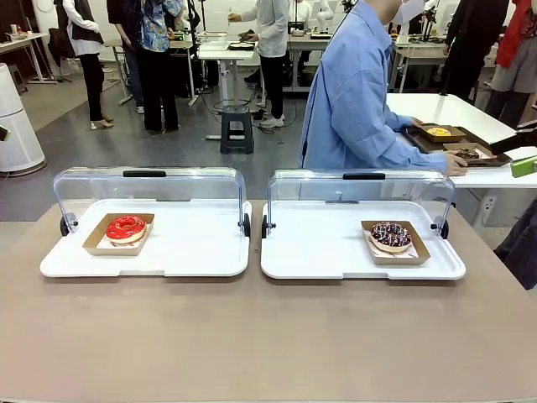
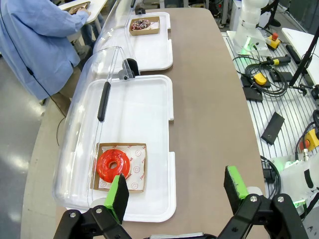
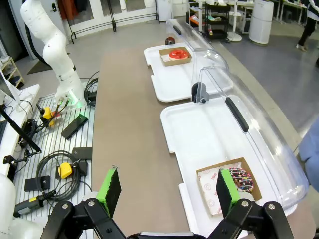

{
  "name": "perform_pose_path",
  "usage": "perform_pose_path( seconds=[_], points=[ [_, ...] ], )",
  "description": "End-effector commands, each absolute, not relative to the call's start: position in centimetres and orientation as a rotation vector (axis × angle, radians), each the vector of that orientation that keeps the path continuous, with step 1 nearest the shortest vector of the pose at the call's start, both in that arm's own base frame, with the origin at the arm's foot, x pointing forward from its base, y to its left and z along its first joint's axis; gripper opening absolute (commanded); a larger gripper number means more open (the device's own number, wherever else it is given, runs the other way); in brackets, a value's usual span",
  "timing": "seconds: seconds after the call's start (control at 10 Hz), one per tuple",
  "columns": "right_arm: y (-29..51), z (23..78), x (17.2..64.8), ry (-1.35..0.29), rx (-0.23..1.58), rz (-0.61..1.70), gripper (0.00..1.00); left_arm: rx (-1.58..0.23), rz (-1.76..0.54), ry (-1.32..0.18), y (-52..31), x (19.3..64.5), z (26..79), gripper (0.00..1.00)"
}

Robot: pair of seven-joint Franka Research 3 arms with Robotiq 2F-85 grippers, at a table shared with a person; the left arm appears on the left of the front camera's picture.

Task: Provide the desired donut to the person.
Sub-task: Place the picked Paper togo box onto the Handle tray extended by the person.

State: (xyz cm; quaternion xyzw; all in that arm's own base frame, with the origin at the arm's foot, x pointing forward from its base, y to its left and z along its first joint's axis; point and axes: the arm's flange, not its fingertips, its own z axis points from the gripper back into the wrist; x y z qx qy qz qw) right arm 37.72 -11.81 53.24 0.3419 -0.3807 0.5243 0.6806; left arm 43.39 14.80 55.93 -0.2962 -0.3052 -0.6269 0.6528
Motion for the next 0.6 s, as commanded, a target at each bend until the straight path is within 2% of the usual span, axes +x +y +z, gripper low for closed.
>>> perform_pose_path(
  seconds=[0.0,0.5],
  points=[
    [-11.84,53.23,37.57,-0.862,0.775,1.191,1.00,-0.673,-1.415,-0.705,14.73,43.32,56.12,1.00],
    [-11.84,53.23,37.57,-0.862,0.775,1.191,1.00,-0.673,-1.415,-0.705,14.73,43.32,56.12,1.00]
  ],
)
